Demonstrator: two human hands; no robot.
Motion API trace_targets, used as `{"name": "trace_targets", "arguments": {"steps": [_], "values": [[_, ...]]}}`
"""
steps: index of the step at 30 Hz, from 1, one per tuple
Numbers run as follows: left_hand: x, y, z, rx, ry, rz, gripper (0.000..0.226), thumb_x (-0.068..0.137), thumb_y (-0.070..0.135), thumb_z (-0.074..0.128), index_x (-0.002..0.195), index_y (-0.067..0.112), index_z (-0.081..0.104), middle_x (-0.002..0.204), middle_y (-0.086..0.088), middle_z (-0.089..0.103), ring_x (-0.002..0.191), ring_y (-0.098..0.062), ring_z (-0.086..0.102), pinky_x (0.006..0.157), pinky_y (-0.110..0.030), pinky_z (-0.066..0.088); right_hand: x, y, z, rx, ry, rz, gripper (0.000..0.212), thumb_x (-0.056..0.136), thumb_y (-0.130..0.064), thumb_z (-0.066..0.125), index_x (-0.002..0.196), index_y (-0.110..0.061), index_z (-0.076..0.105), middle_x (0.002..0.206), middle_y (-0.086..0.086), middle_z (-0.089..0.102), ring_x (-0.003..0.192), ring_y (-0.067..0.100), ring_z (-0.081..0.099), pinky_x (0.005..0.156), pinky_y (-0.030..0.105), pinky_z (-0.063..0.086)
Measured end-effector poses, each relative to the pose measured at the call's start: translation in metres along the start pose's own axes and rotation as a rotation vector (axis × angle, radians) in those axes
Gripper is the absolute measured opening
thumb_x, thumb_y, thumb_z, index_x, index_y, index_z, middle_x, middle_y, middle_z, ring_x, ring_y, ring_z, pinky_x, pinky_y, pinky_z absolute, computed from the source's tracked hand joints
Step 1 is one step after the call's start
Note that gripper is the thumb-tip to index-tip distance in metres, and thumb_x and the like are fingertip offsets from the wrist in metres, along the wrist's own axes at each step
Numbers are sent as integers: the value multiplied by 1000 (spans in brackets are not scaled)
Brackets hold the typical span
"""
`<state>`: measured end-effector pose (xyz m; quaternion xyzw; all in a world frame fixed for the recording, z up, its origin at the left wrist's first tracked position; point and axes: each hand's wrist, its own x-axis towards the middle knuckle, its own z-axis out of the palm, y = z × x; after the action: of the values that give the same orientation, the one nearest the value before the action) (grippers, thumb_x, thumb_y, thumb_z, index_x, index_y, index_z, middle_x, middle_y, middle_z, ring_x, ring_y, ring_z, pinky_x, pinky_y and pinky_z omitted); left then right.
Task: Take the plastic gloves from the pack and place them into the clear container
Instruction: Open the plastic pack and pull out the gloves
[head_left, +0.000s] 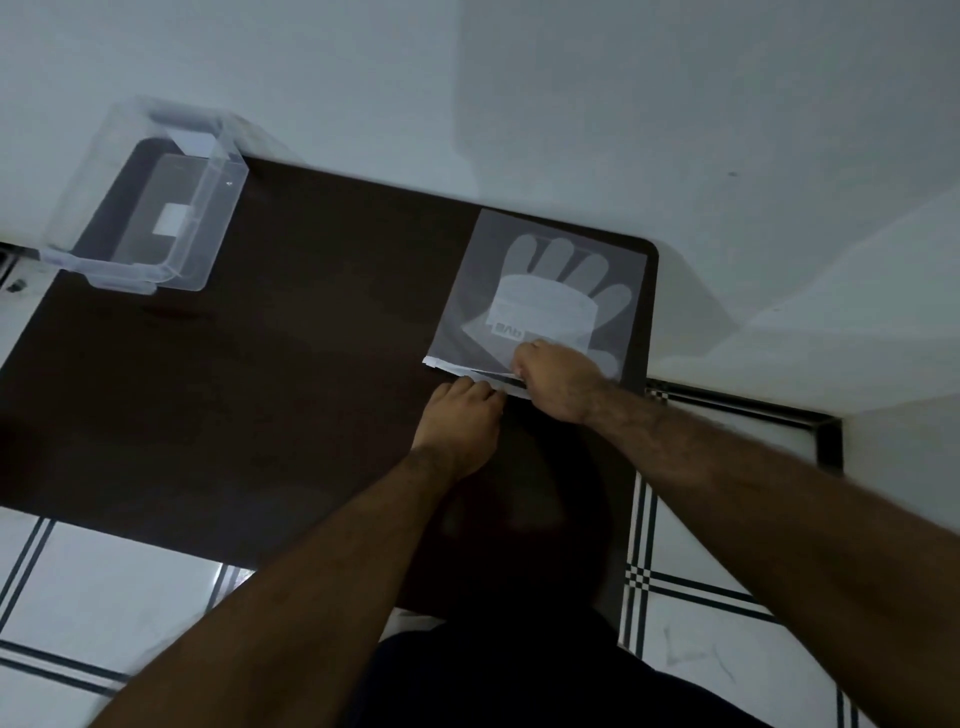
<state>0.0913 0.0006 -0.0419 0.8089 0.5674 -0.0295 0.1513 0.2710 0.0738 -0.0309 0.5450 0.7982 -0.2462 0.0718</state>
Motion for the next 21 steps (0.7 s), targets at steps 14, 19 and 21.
{"name": "trace_targets", "arguments": {"steps": [14,19,21], "values": [[6,1,-8,25,92,167,29,102,30,58,126,18,69,132,-4,71,129,-24,60,114,-45,43,0,2,4,65,48,24,8,102,-20,62,107,-21,57,110,4,66,95,22,63,89,45,59],[10,2,-7,-3,88,95,32,104,30,51,130,20,67,122,-3,77,118,-25,69,110,-43,45,-1,0,2,79,83,39,15,101,-22,66,105,-24,52,105,2,62,89,18,61,83,41,59],[15,3,-6,-7,81,53,35,102,25,51,132,19,67,119,-5,79,113,-27,71,104,-43,48,0,0,-3,90,120,44,17,100,-21,68,105,-23,51,105,3,62,89,20,61,80,41,59]]}}
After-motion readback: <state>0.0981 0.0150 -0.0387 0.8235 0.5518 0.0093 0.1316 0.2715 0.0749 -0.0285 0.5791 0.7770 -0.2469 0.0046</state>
